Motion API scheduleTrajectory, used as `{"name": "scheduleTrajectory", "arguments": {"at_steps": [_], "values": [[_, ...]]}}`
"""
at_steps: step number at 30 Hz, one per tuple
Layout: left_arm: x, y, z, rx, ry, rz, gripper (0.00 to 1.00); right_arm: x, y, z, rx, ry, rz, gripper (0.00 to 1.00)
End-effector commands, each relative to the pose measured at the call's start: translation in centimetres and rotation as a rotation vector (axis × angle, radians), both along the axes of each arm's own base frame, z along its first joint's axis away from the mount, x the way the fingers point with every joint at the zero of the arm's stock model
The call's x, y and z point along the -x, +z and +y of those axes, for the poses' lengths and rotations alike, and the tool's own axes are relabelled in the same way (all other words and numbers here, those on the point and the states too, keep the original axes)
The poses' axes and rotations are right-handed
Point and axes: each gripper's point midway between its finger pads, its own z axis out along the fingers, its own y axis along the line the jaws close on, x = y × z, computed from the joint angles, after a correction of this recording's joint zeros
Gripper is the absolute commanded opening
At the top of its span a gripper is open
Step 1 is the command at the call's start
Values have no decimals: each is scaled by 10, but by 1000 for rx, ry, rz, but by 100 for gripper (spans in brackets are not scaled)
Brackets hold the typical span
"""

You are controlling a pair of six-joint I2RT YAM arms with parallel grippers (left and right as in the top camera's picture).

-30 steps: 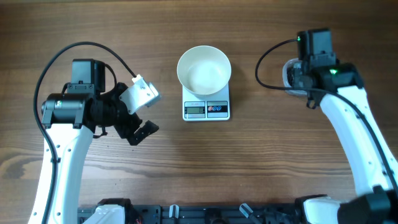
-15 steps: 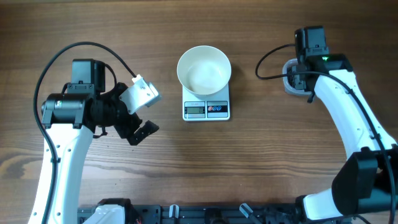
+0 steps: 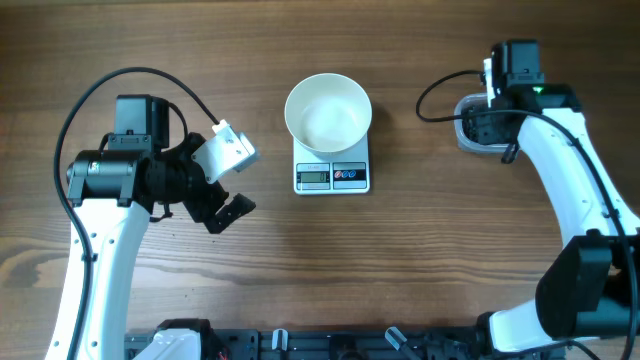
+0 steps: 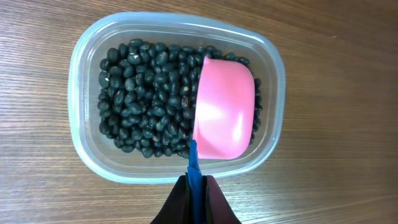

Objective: Scoop item into bowl and weigh 150g on scale
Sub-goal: 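Move the pink scoop with the right gripper into the bean container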

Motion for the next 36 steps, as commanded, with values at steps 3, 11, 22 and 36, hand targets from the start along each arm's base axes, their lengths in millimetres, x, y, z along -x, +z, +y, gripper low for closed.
{"name": "scheduleTrajectory", "arguments": {"at_steps": [3, 11, 22, 36], "values": [[1, 0, -1, 14, -16, -3, 100, 12, -21, 15, -158, 18, 81, 4], [1, 0, -1, 14, -16, -3, 100, 19, -24, 39, -339, 68, 110, 4], [1, 0, -1, 14, -16, -4, 100, 19, -17, 35, -604, -15, 67, 4], [1, 0, -1, 14, -16, -4, 100, 18, -44, 1, -863, -250, 84, 4]]}}
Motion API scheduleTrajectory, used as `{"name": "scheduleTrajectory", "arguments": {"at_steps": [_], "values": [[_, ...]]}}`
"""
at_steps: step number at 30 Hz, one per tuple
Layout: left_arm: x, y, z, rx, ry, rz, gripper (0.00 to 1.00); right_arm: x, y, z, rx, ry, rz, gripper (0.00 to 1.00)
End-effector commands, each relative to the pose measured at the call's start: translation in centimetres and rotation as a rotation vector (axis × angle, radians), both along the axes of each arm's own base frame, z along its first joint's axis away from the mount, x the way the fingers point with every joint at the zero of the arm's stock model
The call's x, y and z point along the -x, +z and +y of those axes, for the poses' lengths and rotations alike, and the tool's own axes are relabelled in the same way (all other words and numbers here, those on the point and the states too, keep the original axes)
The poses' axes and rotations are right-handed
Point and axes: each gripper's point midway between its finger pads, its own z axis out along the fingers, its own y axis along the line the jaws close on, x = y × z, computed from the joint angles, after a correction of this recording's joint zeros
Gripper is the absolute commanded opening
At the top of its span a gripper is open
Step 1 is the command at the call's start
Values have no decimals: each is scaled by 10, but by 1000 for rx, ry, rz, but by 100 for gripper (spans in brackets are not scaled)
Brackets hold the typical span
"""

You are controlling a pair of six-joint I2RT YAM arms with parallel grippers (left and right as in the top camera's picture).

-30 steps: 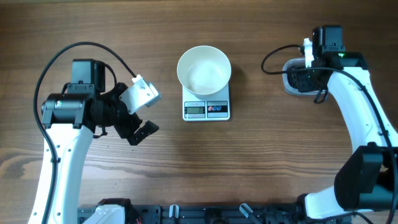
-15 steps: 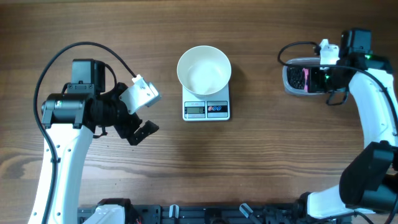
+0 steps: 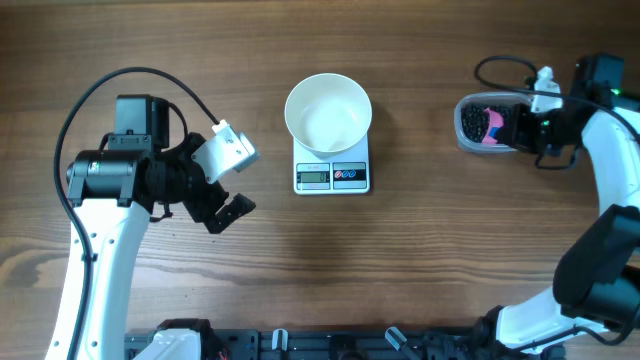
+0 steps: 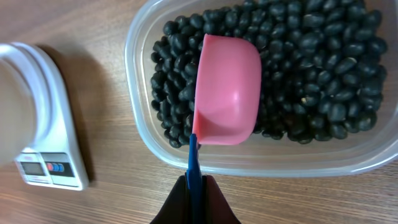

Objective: Scoop item into bowl and weigh 150g on scale
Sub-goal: 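Move the pink scoop with the right gripper into the bean container, then scoop black beans with the pink scoop and lift it out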

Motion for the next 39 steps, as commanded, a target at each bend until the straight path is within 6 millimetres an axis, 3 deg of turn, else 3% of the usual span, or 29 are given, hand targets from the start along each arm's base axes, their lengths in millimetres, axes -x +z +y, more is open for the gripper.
{"name": "scheduleTrajectory", "arguments": {"at_steps": [1, 6, 10, 14, 17, 24, 30, 39], "values": [[1, 0, -1, 14, -16, -4, 100, 6, -20, 0, -169, -56, 50, 4], [1, 0, -1, 14, -16, -4, 100, 10, -28, -22, -282, -139, 55, 4], [1, 0, -1, 14, -16, -4, 100, 13, -42, -21, -325, -154, 97, 4], [1, 0, -1, 14, -16, -3, 100, 12, -43, -26, -324, -165, 91, 4], [1, 0, -1, 14, -16, -3, 100, 17, -43, -40, -339, -234, 104, 4], [1, 0, -1, 14, -16, -3, 100, 22, -28, -68, -461, -334, 32, 4], [1, 0, -1, 14, -16, -4, 100, 25, -16, -77, -535, -341, -38, 4], [1, 0, -1, 14, -16, -4, 100, 27, -1, -64, -633, -313, -60, 4]]}}
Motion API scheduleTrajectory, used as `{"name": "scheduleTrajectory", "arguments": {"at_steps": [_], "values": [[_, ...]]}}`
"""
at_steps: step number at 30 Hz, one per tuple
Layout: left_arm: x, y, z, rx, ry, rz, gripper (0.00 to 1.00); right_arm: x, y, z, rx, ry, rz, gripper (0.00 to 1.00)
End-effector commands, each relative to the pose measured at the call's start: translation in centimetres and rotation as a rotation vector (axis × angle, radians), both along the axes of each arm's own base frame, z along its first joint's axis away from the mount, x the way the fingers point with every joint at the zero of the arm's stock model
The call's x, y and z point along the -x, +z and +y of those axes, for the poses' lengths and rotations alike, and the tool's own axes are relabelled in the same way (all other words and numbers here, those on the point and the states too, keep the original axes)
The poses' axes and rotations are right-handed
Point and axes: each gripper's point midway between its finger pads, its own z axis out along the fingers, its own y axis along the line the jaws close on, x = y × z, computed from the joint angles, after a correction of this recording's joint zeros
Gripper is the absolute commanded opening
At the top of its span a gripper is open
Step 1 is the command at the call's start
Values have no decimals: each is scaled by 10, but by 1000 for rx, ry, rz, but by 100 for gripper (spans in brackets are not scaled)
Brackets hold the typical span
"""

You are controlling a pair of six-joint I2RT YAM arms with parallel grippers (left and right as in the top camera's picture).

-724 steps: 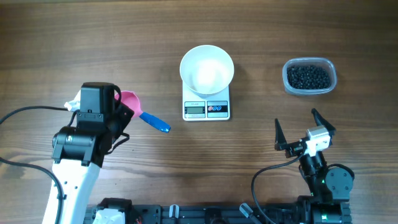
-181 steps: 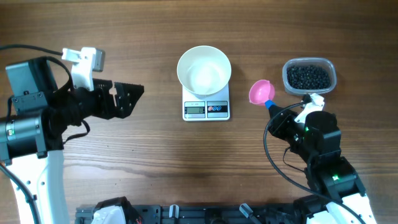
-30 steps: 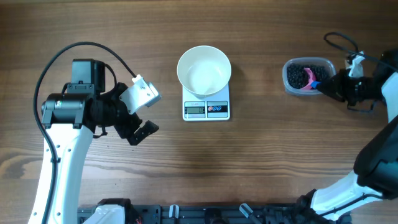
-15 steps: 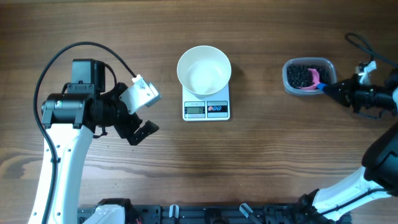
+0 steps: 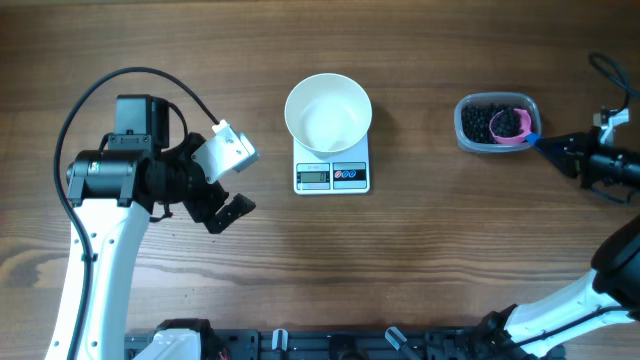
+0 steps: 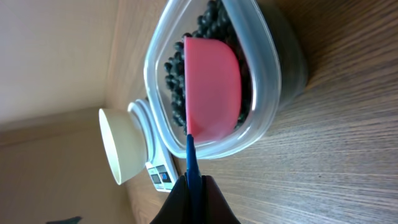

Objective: Scoop item into bowl and weigh 150g on scale
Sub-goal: 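Scoop black beans with the pink scoop and lift it out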

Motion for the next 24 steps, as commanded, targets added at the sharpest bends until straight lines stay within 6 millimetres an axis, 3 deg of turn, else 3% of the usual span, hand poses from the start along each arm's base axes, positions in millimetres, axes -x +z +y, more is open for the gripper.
{"name": "scheduleTrajectory", "arguments": {"at_steps": [1, 8, 16, 24], "values": [[1, 0, -1, 14, -16, -4, 100, 3, 0, 6, -63, 4, -15, 4], [1, 0, -1, 14, -16, -4, 100, -3, 17, 12, -131, 11, -108, 4], [1, 0, -1, 14, -16, -4, 99, -3, 21, 14, -146, 14, -129, 4], [1, 0, -1, 14, -16, -4, 100, -10, 45, 20, -253, -1, -226, 4]]}}
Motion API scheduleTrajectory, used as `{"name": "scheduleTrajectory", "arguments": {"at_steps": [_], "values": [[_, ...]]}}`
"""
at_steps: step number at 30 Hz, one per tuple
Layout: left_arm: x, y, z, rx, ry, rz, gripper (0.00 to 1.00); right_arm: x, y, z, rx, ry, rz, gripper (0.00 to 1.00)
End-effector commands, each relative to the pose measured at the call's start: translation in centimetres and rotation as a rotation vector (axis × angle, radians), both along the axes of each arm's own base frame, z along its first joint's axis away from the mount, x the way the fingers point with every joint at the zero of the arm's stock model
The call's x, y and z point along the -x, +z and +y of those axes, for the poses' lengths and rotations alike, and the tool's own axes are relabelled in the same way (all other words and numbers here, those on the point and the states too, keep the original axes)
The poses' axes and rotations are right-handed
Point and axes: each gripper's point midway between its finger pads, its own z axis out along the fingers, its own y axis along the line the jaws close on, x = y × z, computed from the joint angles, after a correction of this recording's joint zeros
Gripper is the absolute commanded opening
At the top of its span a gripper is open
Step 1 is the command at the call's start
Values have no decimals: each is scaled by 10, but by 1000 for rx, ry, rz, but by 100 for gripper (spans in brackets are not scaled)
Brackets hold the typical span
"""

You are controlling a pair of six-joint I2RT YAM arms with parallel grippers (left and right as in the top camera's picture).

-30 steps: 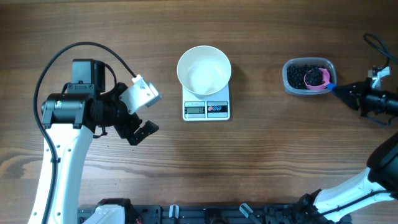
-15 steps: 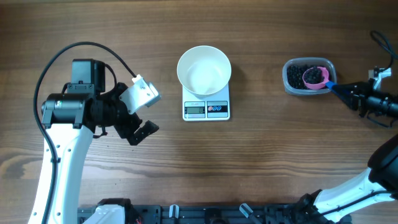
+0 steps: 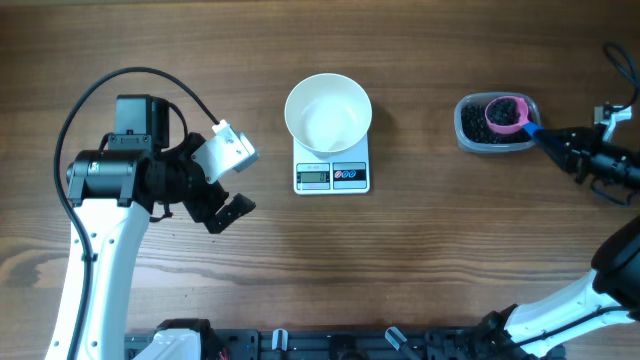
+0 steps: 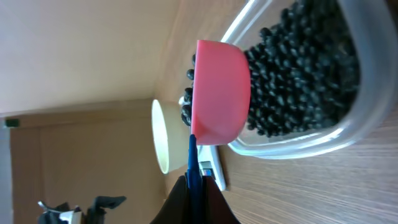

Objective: Scoop item into bowl and weigh 150g on scale
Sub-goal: 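Scoop black beans with the pink scoop and lift it out, then carry the filled scoop over the white bowl and tip beans in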

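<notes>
A pink scoop (image 3: 504, 115) with a blue handle (image 4: 193, 163) holds black beans and sits over the clear tub of black beans (image 3: 480, 133). My right gripper (image 4: 194, 186) is shut on the handle, at the table's right edge (image 3: 566, 143). In the right wrist view the scoop (image 4: 221, 93) shows beans heaped at its rim above the tub (image 4: 311, 81). The white bowl (image 3: 328, 111) stands empty on the white scale (image 3: 332, 175) at mid table. My left gripper (image 3: 228, 212) hangs open at the left, holding nothing.
The scale's display and buttons (image 3: 333, 176) face the front edge. Cables run behind the right arm (image 3: 612, 165) at the far right edge. The left arm (image 3: 110, 180) occupies the left side of the table.
The scoop has come up out of the beans with a load in it and sits a little further back over the tub. The left arm has not moved.
The right gripper held the scoop upside-down over the tub from behind it. Then the arm had swung to the tub's right with the scoop over the beans. Then the scoop lay dug into the beans, and now it is raised, filled.
</notes>
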Motion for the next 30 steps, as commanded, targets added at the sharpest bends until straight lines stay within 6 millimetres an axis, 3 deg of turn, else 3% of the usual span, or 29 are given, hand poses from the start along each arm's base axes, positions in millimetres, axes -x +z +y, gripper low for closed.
{"name": "scheduleTrajectory", "arguments": {"at_steps": [1, 4, 12, 22, 30], "values": [[1, 0, -1, 14, -16, -4, 100, -5, 13, 3, -100, -16, -84, 4], [1, 0, -1, 14, -16, -4, 100, -6, 18, 7, -123, -11, -96, 4], [1, 0, -1, 14, -16, -4, 100, -17, 29, 58, -164, 117, -123, 4], [1, 0, -1, 14, -16, -4, 100, -17, 67, 158, -213, 368, -182, 5], [1, 0, -1, 14, -16, -3, 100, -26, 68, 234, -149, 575, -269, 5]]}}
